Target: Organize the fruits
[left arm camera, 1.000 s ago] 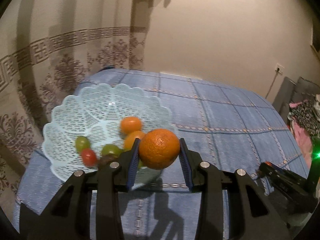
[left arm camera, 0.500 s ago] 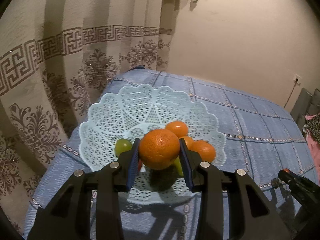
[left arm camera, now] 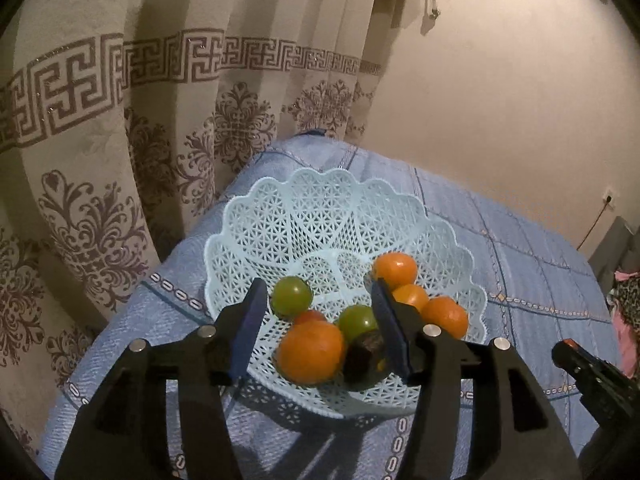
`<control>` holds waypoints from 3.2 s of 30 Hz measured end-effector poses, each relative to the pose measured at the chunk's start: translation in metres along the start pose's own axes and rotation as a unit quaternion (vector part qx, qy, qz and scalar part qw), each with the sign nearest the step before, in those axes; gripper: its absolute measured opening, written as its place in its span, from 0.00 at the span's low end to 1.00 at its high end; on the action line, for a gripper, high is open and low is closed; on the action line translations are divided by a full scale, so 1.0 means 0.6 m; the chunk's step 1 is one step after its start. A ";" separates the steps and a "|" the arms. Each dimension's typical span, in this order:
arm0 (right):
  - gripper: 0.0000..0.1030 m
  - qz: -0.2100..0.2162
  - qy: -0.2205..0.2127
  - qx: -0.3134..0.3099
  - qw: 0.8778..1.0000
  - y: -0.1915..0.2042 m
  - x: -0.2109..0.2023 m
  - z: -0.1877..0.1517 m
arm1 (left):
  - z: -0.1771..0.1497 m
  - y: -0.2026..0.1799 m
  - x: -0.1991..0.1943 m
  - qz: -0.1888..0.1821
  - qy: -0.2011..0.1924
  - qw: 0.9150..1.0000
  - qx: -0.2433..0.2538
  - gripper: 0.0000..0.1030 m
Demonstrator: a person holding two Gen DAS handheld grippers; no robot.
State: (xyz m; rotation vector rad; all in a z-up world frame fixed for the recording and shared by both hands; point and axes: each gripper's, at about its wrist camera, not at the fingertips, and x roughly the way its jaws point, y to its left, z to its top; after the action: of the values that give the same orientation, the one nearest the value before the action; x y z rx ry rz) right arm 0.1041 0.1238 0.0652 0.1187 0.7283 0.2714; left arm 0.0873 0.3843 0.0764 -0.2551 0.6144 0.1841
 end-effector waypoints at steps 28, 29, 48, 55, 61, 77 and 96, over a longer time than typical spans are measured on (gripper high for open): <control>0.25 0.086 0.013 -0.080 0.993 0.201 0.088 0.071 | -0.003 0.031 -0.024 0.114 -0.036 0.993 -0.017 0.79; 0.25 0.090 0.014 -0.083 0.992 0.206 0.091 0.071 | -0.002 0.032 -0.023 0.115 -0.036 0.993 -0.018 0.79; 0.39 0.079 0.008 -0.035 0.996 0.156 0.073 0.050 | 0.000 0.043 -0.007 0.128 -0.028 0.991 -0.031 0.91; 0.54 0.063 -0.009 -0.028 0.998 0.134 0.047 0.029 | -0.003 0.034 -0.012 0.133 -0.038 0.990 -0.021 0.95; 0.58 0.060 -0.014 -0.014 0.998 0.116 0.030 0.011 | -0.003 0.027 -0.009 0.139 -0.040 0.989 -0.014 0.95; 0.80 0.058 -0.039 -0.029 0.997 0.110 -0.004 -0.015 | -0.044 0.024 -0.065 0.116 -0.031 0.993 0.021 0.97; 0.95 0.027 -0.053 -0.087 0.994 0.131 -0.008 -0.027 | -0.068 0.015 -0.082 0.116 -0.028 0.990 0.077 0.97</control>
State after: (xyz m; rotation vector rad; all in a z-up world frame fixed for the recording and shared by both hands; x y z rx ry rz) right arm 0.0738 0.1977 0.0718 -0.0128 0.5942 0.3767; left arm 0.0238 0.3764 0.0717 -0.0277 0.5982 0.3646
